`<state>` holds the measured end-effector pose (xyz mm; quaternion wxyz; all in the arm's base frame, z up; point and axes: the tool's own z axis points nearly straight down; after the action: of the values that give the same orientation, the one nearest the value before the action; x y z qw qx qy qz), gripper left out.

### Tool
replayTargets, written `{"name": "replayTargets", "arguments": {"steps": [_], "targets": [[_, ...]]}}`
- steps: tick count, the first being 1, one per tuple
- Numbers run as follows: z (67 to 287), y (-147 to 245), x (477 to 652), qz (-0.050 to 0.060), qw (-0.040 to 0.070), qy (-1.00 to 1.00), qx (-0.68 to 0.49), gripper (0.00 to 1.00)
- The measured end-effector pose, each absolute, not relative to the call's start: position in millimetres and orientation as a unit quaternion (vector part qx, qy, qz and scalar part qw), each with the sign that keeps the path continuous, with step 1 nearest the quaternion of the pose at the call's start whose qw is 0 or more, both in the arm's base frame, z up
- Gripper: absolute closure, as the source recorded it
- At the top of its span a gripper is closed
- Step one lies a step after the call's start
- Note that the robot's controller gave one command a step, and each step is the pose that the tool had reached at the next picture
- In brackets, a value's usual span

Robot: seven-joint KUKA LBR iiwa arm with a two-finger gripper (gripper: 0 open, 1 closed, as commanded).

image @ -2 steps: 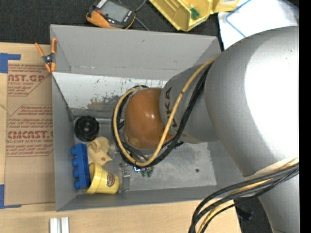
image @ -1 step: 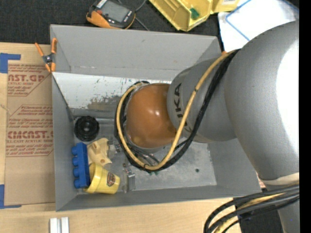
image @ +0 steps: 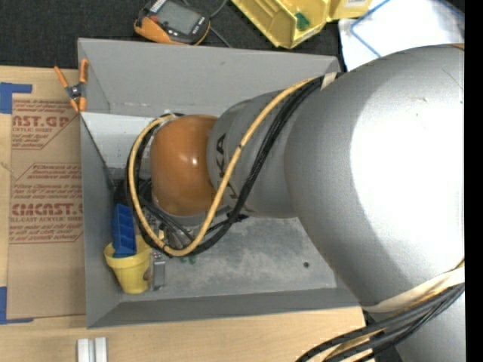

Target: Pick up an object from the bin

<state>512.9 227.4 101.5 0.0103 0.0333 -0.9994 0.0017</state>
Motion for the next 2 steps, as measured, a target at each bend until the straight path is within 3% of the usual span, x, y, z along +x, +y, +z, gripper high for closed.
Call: {"name": "replayTargets", "arguments": {"steps": [1, 2], "targets": [[75, 223, 493.7, 0.007, -0.006, -0.955, 0.296, 0.0], [74, 229, 507.2, 0.0, -0.009, -0.969, 0.245, 1.0]]}}
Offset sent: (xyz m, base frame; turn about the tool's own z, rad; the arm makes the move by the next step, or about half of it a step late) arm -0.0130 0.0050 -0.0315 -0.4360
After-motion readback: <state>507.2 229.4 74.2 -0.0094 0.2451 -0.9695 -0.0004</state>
